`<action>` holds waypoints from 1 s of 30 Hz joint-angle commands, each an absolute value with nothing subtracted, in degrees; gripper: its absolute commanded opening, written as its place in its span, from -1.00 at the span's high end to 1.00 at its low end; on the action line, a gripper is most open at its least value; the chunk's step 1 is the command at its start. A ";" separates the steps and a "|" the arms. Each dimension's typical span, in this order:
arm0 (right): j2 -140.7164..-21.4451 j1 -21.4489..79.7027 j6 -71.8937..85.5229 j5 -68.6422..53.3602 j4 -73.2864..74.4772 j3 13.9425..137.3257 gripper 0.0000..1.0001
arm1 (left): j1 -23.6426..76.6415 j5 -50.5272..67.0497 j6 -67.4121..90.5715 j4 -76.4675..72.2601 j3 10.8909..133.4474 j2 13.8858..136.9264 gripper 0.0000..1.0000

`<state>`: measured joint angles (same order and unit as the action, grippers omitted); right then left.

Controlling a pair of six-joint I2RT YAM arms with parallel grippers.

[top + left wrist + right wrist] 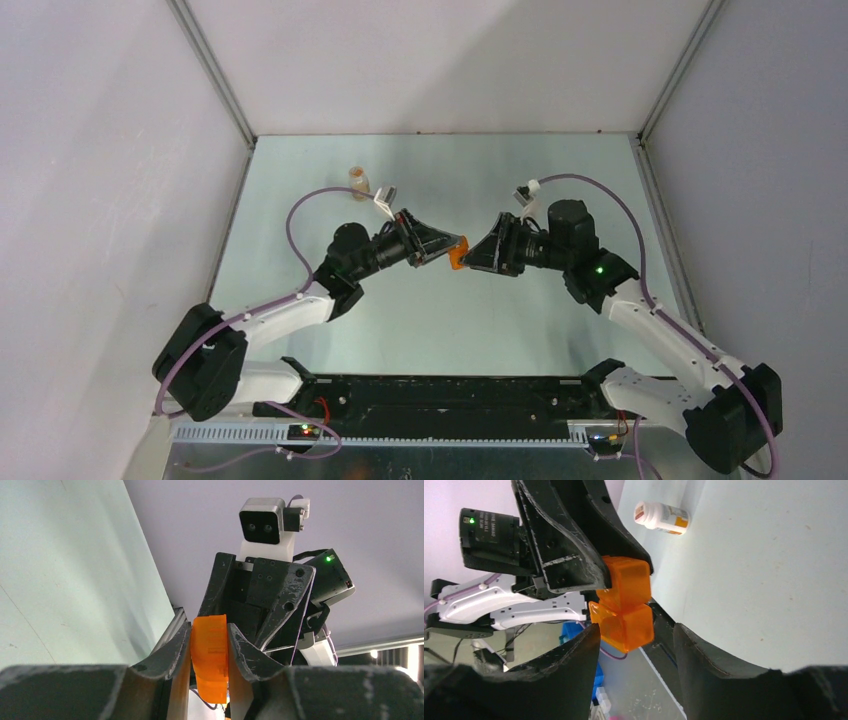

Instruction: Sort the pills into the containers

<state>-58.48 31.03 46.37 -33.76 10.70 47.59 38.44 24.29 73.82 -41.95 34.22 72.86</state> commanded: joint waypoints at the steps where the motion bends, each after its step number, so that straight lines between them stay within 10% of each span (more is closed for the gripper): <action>1: -60.39 32.09 50.18 -37.51 2.61 48.73 -0.19 | 38.31 25.49 72.34 -42.20 36.44 71.65 1.00; 30: -62.95 34.43 58.22 -39.83 -11.18 42.54 0.41 | 38.27 23.99 75.95 -42.51 35.16 68.11 1.00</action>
<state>-63.33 33.50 59.53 -38.94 -9.65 42.89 38.20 24.62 75.16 -40.88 34.22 70.35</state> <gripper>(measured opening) 0.412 0.307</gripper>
